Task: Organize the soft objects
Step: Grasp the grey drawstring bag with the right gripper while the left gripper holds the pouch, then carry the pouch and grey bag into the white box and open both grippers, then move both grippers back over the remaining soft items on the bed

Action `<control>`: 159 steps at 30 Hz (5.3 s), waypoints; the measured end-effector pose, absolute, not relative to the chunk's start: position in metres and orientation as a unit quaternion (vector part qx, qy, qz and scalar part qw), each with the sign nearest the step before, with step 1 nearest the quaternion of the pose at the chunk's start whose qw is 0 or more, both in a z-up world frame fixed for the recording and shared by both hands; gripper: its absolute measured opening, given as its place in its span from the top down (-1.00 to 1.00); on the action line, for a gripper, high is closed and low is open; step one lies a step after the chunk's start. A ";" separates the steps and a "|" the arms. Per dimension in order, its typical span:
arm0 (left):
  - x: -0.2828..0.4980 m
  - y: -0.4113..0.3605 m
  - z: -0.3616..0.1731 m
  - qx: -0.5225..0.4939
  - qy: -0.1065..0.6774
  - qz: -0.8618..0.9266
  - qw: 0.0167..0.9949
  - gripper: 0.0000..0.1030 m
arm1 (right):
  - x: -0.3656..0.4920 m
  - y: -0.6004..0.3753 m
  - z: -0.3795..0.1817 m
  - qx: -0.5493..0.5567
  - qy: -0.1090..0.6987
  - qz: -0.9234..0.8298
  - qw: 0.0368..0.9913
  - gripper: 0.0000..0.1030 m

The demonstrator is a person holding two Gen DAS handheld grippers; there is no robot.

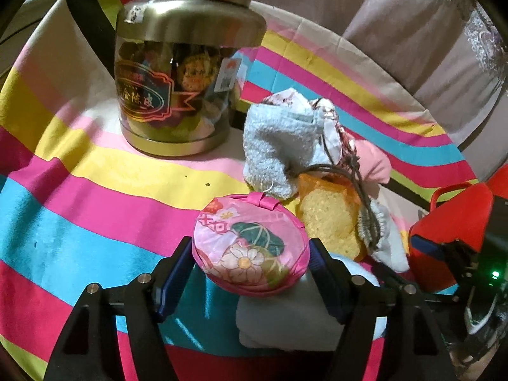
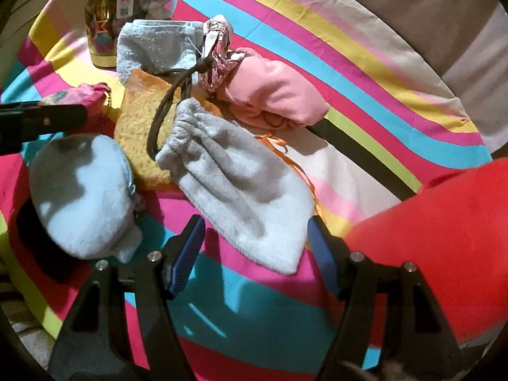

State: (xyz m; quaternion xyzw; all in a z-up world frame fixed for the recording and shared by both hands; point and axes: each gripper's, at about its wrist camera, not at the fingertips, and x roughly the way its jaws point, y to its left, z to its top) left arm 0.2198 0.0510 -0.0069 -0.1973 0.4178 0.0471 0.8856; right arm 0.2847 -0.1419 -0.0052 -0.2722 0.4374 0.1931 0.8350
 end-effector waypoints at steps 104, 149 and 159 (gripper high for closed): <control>0.088 -0.223 0.091 -0.076 0.375 -0.229 0.895 -0.39 | 0.083 -0.471 0.085 0.066 0.421 -0.030 0.904 0.71; 0.130 -0.212 0.092 -0.099 0.407 -0.259 0.871 -0.57 | 0.065 -0.522 0.097 0.081 0.435 -0.100 0.891 -0.37; 0.143 -0.105 0.067 -0.121 0.413 -0.135 0.892 -0.57 | 0.084 -0.447 0.099 0.048 0.446 -0.020 0.894 -0.37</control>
